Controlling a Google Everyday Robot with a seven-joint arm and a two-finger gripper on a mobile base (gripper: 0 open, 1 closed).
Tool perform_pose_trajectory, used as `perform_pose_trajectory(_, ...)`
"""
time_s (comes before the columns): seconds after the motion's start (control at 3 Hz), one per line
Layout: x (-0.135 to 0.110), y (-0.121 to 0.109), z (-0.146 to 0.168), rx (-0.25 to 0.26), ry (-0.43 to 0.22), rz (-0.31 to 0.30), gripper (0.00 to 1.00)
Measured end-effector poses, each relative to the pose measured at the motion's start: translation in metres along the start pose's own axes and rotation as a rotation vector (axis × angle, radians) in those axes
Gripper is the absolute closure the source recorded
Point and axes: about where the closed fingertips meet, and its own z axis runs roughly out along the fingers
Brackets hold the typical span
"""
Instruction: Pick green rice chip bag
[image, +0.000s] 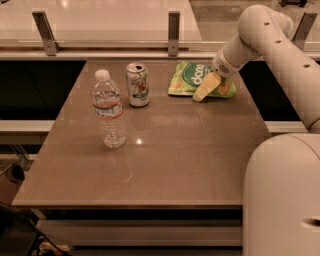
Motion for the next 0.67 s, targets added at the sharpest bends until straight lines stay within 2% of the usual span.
perform_pose_trajectory(0.67, -0.0059, -0.0023, -0.0096, 0.000, 0.000, 0.000, 0.64)
